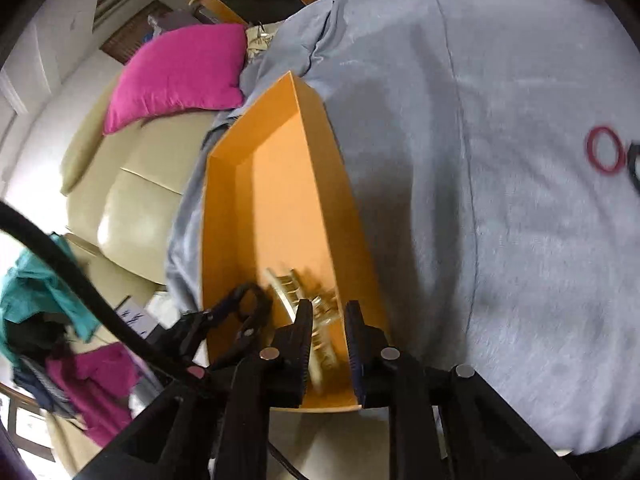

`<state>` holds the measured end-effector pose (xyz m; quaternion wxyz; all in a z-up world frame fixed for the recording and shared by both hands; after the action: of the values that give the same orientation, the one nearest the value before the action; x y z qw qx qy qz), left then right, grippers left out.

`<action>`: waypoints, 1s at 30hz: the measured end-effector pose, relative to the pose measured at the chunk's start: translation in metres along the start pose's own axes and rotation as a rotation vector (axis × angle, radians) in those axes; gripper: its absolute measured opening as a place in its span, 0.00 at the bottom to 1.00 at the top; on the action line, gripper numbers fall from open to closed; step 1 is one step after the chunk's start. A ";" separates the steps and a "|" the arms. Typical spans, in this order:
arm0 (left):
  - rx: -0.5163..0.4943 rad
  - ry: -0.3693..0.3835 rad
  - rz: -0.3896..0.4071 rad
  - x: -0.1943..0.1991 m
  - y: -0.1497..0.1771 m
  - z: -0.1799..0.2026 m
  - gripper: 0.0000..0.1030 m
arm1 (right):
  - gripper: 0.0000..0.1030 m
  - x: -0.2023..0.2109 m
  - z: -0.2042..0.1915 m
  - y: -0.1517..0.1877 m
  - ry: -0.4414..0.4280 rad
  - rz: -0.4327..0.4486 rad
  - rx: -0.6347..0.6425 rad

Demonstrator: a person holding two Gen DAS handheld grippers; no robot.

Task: Organize jewelry
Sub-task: 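Release the claw clip in the box while the left tool lowers the brown ring inside, then grasp the black hair tie with the left tool while the right tool grasps the gold brooch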

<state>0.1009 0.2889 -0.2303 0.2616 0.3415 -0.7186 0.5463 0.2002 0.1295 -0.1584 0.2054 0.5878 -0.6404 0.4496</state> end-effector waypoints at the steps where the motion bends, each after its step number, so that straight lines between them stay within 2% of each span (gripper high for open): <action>1: 0.002 0.000 0.000 0.000 0.000 0.001 0.38 | 0.21 -0.008 -0.004 0.000 0.015 -0.015 0.013; 4: 0.003 -0.004 -0.003 0.000 0.000 0.000 0.39 | 0.21 -0.024 -0.013 0.002 0.126 -0.012 0.075; 6: 0.007 -0.005 -0.002 0.000 0.000 0.000 0.39 | 0.12 -0.029 -0.013 0.002 0.190 0.004 0.092; 9: -0.001 -0.013 -0.004 0.001 -0.001 0.001 0.40 | 0.09 -0.026 -0.012 0.002 0.221 0.027 0.125; 13: -0.029 -0.009 0.003 0.004 -0.002 0.004 0.41 | 0.10 -0.020 -0.001 0.007 0.192 0.037 0.070; 18: -0.165 0.003 0.032 0.011 -0.010 0.022 0.42 | 0.10 -0.002 0.015 0.031 0.178 0.024 -0.001; 24: -0.281 0.083 0.089 0.018 -0.027 0.049 0.42 | 0.12 0.031 0.035 0.057 0.170 0.069 -0.092; 27: -0.370 0.076 0.100 0.015 -0.035 0.065 0.42 | 0.13 0.035 0.047 0.064 0.167 0.072 -0.149; 30: -0.398 0.068 0.107 0.013 -0.039 0.064 0.42 | 0.14 0.028 0.053 0.067 0.133 0.061 -0.177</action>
<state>0.1231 0.2177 -0.2143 0.3188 0.2258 -0.8203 0.4177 0.1450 0.0637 -0.1857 0.2848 0.5164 -0.6801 0.4355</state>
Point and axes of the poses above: each gripper's, at about its wrist camera, not at the fingertips, and x roughly against the way its jaws point, z to its right, y to its underside, the point moved 2 cm from there along -x, roughly the way its jaws point, and after that the axes turned 2 degrees about -x, right-handed, at the moved point
